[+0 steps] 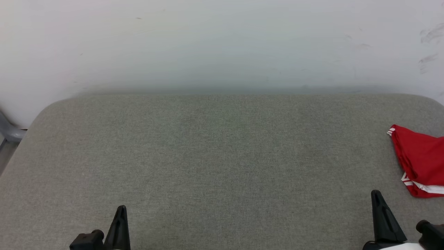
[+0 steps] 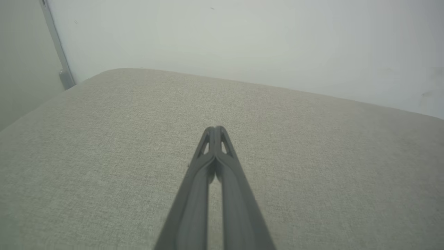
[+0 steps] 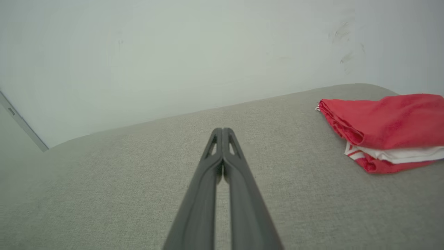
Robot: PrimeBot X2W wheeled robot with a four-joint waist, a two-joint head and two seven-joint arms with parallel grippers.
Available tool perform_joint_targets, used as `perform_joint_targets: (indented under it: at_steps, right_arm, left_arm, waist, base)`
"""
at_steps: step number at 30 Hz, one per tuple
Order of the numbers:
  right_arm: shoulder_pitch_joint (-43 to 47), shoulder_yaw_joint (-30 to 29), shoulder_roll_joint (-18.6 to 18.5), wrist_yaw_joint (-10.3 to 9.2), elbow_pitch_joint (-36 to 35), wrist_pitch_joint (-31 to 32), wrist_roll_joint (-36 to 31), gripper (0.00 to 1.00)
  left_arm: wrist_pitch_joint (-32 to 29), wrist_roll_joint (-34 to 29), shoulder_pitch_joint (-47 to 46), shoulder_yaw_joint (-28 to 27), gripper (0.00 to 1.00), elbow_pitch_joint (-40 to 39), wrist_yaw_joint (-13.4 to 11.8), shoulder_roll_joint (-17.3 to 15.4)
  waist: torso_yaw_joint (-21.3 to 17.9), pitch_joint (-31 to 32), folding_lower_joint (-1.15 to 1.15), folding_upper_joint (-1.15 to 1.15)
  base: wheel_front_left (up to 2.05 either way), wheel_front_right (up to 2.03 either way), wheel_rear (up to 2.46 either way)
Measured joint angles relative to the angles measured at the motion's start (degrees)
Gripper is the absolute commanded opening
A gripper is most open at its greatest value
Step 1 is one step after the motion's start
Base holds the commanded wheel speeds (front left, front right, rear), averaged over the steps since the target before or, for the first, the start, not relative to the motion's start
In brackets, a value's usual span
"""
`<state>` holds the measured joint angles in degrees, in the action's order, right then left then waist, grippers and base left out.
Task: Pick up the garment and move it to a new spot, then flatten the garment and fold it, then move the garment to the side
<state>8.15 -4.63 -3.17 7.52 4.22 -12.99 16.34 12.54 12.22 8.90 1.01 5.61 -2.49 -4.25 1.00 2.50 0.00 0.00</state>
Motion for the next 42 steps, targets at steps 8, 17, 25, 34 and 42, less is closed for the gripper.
perform_joint_targets:
  at_steps: [8,17,25,34,42]
  right_arm:
    - [-1.3,0.0,0.0,0.0,1.1,2.0,8.6,0.0]
    - [-2.8,-0.1,0.0,-0.01,2.2,4.1,17.4,0.0]
    - [-4.1,-0.1,0.0,-0.01,3.2,5.9,24.4,0.0]
    - [-5.3,-0.3,-0.1,-0.01,4.1,7.6,31.5,0.0]
    - [-6.9,-0.4,-0.1,-0.02,5.0,9.5,38.7,0.0]
  left_arm:
    - [-2.1,8.9,-1.5,-0.9,0.0,0.8,1.2,0.3]
    - [-4.2,18.0,-3.2,-1.7,0.0,1.9,2.4,0.5]
    - [-5.9,25.4,-4.6,-2.3,0.0,2.5,3.1,0.6]
    - [-7.8,32.8,-6.0,-3.1,0.0,3.4,4.1,0.7]
    - [-9.6,40.4,-7.2,-3.7,0.0,4.2,5.0,0.8]
  waist:
    - [-0.1,-0.2,0.0,0.0]
    - [-0.1,-0.4,0.0,0.0]
    - [-0.2,-0.6,0.0,0.0]
    - [-0.3,-0.8,0.0,0.0]
    - [-0.4,-1.0,0.0,0.0]
  base:
    - [0.0,0.0,0.0]
    - [0.0,0.0,0.0]
    - [0.0,0.0,0.0]
    - [0.0,0.0,0.0]
    - [0.0,0.0,0.0]
